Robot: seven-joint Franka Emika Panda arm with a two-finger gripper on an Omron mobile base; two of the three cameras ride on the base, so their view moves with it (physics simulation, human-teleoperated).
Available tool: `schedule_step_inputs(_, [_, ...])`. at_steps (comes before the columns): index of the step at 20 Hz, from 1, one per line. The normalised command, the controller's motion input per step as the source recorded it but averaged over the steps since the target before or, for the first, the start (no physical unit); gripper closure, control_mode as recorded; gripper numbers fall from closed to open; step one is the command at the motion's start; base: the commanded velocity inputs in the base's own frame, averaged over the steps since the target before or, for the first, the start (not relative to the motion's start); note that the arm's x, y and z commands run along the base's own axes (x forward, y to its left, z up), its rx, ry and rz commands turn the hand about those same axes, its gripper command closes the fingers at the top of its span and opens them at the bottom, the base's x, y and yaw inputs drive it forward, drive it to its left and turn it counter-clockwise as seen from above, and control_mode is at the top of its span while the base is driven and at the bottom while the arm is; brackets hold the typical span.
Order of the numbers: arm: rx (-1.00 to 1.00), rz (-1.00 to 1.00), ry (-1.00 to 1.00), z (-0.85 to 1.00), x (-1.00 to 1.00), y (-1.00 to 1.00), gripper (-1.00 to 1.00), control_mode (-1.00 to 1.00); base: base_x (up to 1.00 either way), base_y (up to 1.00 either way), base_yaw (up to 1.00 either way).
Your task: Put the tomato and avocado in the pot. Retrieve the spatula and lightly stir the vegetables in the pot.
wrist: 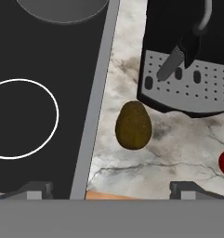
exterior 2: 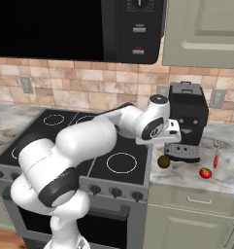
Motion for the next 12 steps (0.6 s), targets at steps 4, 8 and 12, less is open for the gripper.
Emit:
schedule_step_inputs(4, [0.0,0.0,0.07,-0.43,0.0,-0.02,-1.0,-1.0,0.0,0.0,0.0])
schedule_step_inputs(8, [0.03,0.0,0.07,-0.49,0.0,-0.18,-1.0,-1.0,0.0,0.0,0.0])
schedule_step_inputs(12, [0.07,0.0,0.03,-0.36,0.0,-0.26,-1.0,-1.0,0.0,0.0,0.0])
